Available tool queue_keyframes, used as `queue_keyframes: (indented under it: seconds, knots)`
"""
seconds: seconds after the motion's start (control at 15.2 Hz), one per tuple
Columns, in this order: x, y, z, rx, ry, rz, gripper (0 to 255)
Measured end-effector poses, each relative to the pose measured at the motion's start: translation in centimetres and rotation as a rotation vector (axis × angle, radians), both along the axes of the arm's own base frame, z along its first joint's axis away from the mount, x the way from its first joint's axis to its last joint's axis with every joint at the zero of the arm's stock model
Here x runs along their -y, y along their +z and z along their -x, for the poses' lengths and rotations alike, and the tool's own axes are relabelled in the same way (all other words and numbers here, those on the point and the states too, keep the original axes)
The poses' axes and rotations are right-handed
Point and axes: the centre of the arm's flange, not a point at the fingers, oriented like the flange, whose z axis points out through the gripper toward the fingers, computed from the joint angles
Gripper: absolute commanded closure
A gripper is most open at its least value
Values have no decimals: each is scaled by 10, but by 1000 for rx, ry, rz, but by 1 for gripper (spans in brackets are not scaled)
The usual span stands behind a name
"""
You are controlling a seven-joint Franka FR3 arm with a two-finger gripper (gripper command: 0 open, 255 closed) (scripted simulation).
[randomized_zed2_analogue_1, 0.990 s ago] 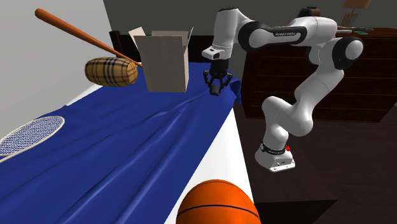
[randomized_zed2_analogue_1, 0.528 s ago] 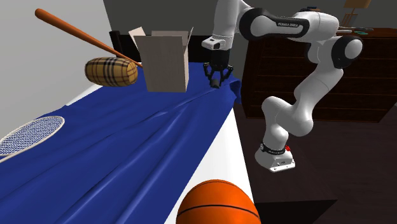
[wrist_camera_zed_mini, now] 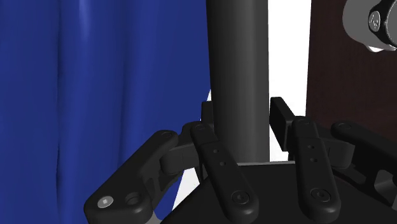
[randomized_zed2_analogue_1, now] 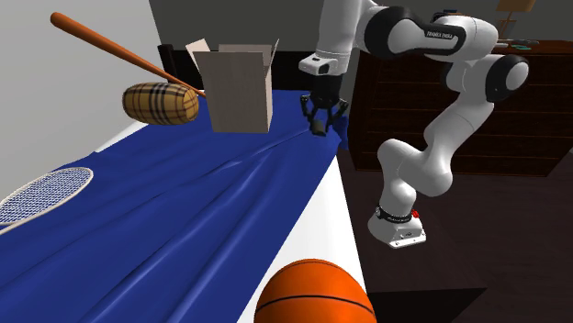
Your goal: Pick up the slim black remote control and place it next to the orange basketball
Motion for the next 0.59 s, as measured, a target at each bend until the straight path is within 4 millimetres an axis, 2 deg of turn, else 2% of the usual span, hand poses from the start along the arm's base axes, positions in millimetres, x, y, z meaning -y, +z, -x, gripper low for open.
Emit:
queue_keyframes:
  seconds: [0.59]
  knots:
    - [-116,0,27,0,0,0,255]
